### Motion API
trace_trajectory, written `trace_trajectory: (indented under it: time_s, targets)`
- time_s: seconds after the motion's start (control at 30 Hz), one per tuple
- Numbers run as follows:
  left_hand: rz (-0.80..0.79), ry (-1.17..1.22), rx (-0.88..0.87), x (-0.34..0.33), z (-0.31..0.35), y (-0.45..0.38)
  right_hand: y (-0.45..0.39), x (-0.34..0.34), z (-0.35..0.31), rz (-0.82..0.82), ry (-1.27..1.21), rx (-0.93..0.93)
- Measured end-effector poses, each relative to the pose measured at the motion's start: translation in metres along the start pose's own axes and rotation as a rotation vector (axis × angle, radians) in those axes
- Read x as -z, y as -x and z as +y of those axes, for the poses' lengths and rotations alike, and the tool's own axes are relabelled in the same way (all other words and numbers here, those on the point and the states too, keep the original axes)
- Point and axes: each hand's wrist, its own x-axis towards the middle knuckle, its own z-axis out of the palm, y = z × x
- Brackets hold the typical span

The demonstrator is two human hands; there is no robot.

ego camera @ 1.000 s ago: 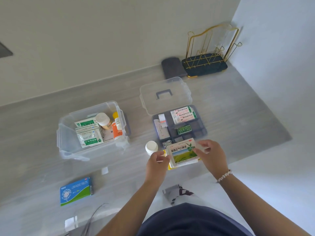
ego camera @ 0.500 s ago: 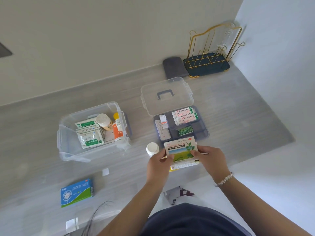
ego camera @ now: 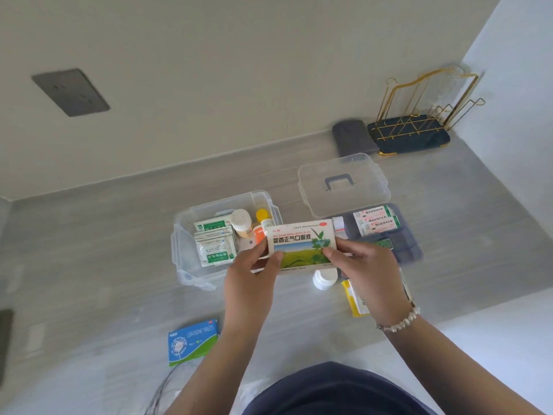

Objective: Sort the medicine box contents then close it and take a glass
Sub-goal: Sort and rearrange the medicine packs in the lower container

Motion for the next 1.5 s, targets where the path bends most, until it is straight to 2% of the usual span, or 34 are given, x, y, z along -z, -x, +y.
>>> trace_trajectory:
  time_s: [0.17,0.37,0.57,0.7,0.83,0.93,1.13,1.27,1.37,1.43,1.5]
  targets:
    - [0.073,0.009,0.037,0.056,-0.012,-0.022,-0.014,-0.059,-0.026,-0.042,0.006,0.063]
    - [0.080,-0.153,0.137,0.103,-0.022,-0.068,-0.048,-0.122,-0.044,-0.140,0.134,0.020]
    - [-0.072,-0.330,0.254,0.116,-0.042,-0.103,-0.082,-0.150,-0.037,-0.288,0.464,-0.047]
    - [-0.177,-0.487,0.302,0.111,-0.057,-0.115,-0.090,-0.156,-0.029,-0.414,0.601,-0.105]
    - [-0.299,-0.662,0.300,0.102,-0.057,-0.128,-0.094,-0.164,-0.022,-0.535,0.630,-0.176]
    - [-0.405,-0.770,0.318,0.095,-0.055,-0.138,-0.099,-0.171,-0.018,-0.534,0.654,-0.208]
    - [-0.610,-0.920,0.426,0.081,-0.053,-0.156,-0.109,-0.183,-0.013,-0.649,0.806,-0.214]
    - [-0.696,-1.028,0.377,0.081,-0.050,-0.158,-0.111,-0.187,-0.004,-0.646,0.762,-0.282]
    - [-0.625,-0.964,0.370,0.081,-0.050,-0.157,-0.113,-0.186,-0.001,-0.641,0.702,-0.306]
    - [-0.479,-0.864,0.331,0.086,-0.051,-0.152,-0.112,-0.186,0.002,-0.649,0.671,-0.293]
    - [-0.265,-0.692,0.269,0.097,-0.055,-0.143,-0.112,-0.187,0.005,-0.653,0.620,-0.271]
